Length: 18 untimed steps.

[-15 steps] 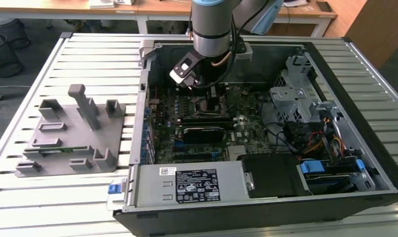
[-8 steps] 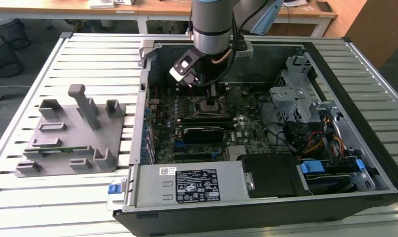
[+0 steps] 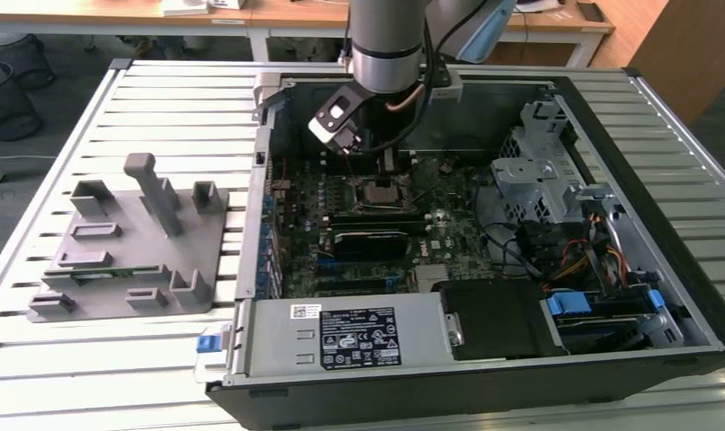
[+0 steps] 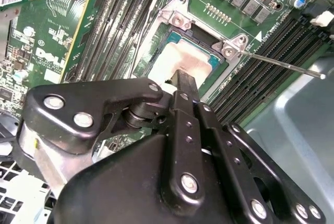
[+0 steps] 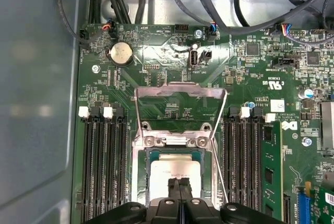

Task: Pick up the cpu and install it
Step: 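Place the cpu into insertion slot, then close the cpu cover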

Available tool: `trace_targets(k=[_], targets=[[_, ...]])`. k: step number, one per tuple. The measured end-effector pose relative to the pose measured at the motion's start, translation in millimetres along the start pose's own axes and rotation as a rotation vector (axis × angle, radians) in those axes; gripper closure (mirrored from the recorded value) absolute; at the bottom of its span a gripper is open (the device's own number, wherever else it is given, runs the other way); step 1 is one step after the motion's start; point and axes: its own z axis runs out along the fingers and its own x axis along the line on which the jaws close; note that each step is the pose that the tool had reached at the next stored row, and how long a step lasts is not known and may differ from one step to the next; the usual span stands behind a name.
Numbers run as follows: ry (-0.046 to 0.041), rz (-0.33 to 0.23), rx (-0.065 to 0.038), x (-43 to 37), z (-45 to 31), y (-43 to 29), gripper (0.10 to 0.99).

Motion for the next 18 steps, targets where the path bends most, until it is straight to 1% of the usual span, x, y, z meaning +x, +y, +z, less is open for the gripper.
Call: trace_targets(k=[13, 18], targets=[[0.0001, 0.000, 0.001, 0.0, -3.7, 0.3, 0.980], [0.0001, 0.000, 0.001, -0.1, -6.5, 0.5, 0.980]])
